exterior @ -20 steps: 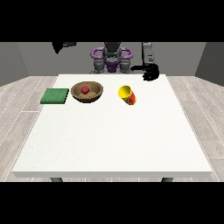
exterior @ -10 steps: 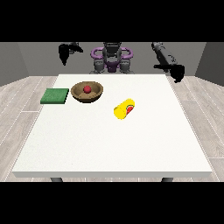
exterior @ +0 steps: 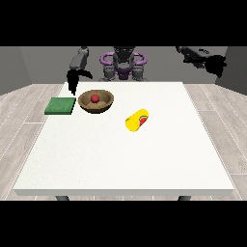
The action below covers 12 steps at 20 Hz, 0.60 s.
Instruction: Pick the cup and pour the ball into the bowl, then pick the bowl and place it on the pad
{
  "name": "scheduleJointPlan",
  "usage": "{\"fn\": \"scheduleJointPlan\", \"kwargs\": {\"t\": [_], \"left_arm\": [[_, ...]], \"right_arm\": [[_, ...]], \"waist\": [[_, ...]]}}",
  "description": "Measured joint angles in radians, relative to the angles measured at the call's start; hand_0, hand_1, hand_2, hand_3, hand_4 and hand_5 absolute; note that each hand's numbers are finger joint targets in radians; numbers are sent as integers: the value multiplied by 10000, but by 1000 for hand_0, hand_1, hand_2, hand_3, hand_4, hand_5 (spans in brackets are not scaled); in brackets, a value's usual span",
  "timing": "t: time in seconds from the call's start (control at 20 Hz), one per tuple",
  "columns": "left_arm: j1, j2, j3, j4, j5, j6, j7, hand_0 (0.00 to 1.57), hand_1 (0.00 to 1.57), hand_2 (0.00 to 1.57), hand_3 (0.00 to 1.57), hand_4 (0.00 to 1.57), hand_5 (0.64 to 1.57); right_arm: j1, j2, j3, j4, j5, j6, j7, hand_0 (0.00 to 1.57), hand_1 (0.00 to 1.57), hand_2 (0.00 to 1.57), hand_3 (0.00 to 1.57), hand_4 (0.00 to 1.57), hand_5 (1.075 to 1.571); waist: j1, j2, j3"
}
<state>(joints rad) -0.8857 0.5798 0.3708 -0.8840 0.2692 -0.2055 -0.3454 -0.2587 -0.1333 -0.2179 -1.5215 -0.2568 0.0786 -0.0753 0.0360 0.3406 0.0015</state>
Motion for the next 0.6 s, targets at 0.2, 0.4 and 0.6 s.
{"fn": "scheduleJointPlan", "kwargs": {"t": [0.2,0.4,0.6], "left_arm": [[-395,607,54,-255,125,-165,698,0,0,0,0,0,1543],[-828,1037,103,-540,293,-297,1195,0,0,0,0,0,1542],[-1135,1274,109,-733,523,-386,1853,0,0,0,0,0,1535]], "right_arm": [[-367,-217,-409,1636,-187,437,-741,0,0,0,0,297,1571],[-830,-324,-641,3200,-140,748,-1687,0,0,0,0,307,1568],[-1352,-355,-790,4531,-188,808,-1899,0,0,0,0,412,1571]], "waist": [[40,12,1],[97,254,0],[133,42,1]]}}
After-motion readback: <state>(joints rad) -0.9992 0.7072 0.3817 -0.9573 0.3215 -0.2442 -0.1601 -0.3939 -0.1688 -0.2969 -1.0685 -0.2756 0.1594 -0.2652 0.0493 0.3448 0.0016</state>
